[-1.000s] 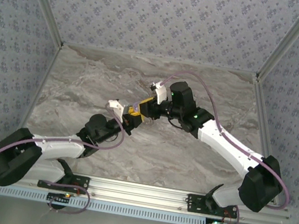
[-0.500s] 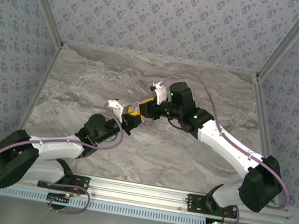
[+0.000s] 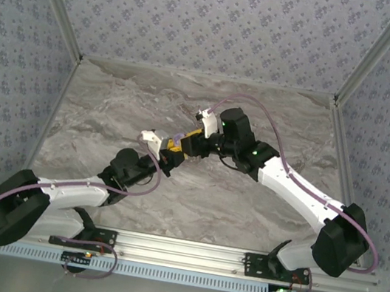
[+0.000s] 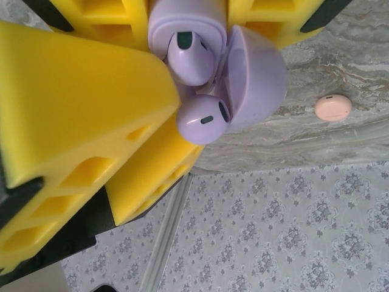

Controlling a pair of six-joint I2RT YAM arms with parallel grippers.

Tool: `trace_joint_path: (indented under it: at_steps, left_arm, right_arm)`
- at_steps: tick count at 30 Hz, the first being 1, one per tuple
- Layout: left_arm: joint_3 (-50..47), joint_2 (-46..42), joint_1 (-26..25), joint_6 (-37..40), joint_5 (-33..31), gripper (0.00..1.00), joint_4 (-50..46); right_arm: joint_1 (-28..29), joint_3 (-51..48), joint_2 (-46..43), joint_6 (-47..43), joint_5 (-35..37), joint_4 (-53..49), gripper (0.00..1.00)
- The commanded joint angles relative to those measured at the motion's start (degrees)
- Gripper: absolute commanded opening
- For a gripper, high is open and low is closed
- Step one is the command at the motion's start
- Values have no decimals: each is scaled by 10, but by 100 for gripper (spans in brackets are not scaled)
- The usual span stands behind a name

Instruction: Insert wireless bluetooth earbuds into charging case

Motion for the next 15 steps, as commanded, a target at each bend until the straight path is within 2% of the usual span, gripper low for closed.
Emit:
trace_joint_path:
  at_steps: [1, 15]
  left_arm:
    - [26, -15, -5, 16, 4, 24, 6]
    - [29, -19, -9, 36, 10, 24, -15]
  right_arm:
    - [9, 17, -19, -12, 1, -24, 45]
    - [13, 30, -38, -16, 44, -51, 56]
